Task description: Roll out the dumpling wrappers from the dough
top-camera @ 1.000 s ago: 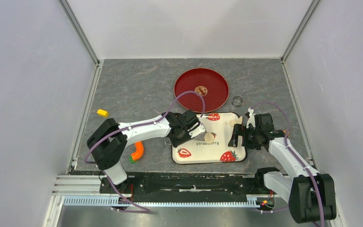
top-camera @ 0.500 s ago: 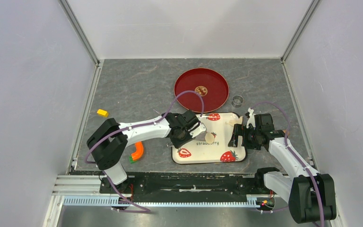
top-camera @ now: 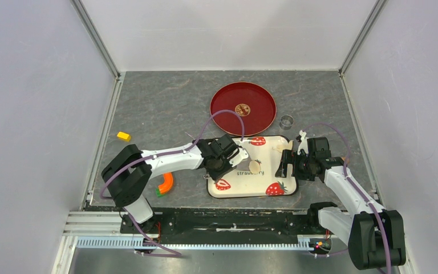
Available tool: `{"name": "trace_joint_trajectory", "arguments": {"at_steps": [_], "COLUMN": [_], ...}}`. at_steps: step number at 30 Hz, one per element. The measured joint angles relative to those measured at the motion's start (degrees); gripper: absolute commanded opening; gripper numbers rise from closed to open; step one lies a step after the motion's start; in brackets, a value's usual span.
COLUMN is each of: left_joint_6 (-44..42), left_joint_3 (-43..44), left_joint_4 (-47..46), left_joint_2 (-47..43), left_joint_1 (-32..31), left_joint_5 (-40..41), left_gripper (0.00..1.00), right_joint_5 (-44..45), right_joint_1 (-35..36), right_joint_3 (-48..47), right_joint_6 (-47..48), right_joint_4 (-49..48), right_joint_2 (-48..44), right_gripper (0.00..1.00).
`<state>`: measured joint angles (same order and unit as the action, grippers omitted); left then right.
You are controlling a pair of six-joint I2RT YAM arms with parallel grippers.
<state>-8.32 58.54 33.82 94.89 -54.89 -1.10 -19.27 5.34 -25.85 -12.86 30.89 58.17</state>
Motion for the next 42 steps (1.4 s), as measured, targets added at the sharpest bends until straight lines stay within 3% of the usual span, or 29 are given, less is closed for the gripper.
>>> {"name": "trace_joint_trajectory", "arguments": {"at_steps": [20,29,37,42], "left_joint_6": [1.70,6.32,9.16,9.16], "left_joint_3": [-4.44,-6.58,-6.62,-5.55], "left_joint_4": [-9.88,-11.67,-13.05,-12.17], "left_joint_2": [-7.98,-11.52,-13.97,-13.49], "left_joint_1": [0.04,5.38,14.84,19.76], "left_joint_5": [-2.56,-4.61,-7.56,-8.00], "left_gripper": [0.02,0.02,0.02,0.02], "right_joint_5": [-0.70,-1.55,-3.43,-3.58], "right_joint_1": [0.04,0.07,3.02,8.26], "right_joint_3": [-5.75,-9.55,-14.14,-19.67], "right_joint_6": [-2.58,-2.29,-2.86,-4.22], "right_joint_4": [3.78,4.50,2.67,-0.28], "right_joint_2": [-4.15,-3.15,3.58,10.16], "right_gripper": [0.98,0.92,0.68,0.40]}}
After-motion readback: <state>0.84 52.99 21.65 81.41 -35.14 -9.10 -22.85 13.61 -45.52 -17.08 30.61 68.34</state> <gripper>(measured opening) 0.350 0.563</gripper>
